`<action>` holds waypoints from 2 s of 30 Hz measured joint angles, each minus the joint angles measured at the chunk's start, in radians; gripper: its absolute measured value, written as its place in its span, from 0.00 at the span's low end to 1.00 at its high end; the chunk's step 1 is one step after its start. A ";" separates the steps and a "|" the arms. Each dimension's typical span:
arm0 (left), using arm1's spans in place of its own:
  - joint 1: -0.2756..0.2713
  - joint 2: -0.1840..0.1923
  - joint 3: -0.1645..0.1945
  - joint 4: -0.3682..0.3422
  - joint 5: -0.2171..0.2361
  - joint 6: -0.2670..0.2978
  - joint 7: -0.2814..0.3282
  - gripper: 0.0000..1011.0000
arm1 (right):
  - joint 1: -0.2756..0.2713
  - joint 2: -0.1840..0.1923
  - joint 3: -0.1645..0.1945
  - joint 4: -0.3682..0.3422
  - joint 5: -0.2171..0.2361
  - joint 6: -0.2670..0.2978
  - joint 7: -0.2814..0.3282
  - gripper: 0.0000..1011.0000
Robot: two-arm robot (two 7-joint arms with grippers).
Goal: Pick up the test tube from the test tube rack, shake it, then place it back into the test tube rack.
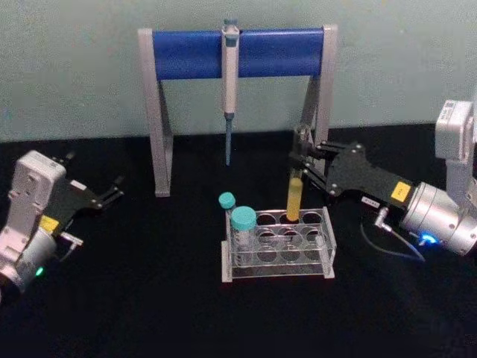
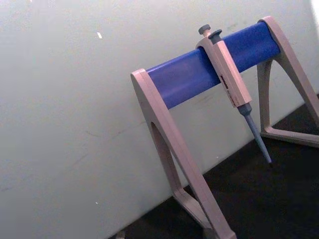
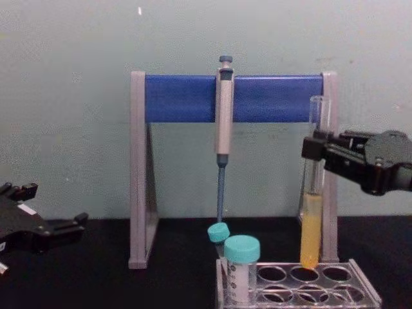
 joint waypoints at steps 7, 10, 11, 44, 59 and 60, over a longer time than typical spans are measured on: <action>0.000 0.000 0.000 0.000 0.000 0.000 0.000 0.99 | 0.009 -0.016 -0.013 0.032 -0.006 0.009 0.004 0.23; 0.000 0.000 0.000 0.000 0.000 0.000 0.000 0.99 | 0.012 -0.020 -0.018 0.041 -0.011 0.013 0.003 0.23; 0.000 0.000 0.000 0.000 0.000 0.000 0.000 0.99 | 0.013 -0.021 -0.019 0.043 -0.013 0.014 0.003 0.23; 0.000 0.000 0.000 0.000 0.000 0.000 0.000 0.99 | 0.040 -0.054 -0.047 0.119 -0.059 0.060 -0.018 0.23; 0.000 0.000 0.000 0.000 0.000 0.000 0.000 0.99 | 0.046 -0.060 -0.057 0.135 -0.070 0.077 -0.021 0.23; 0.000 0.000 0.000 0.000 0.000 0.000 0.000 0.99 | 0.046 -0.060 -0.057 0.136 -0.070 0.077 -0.021 0.23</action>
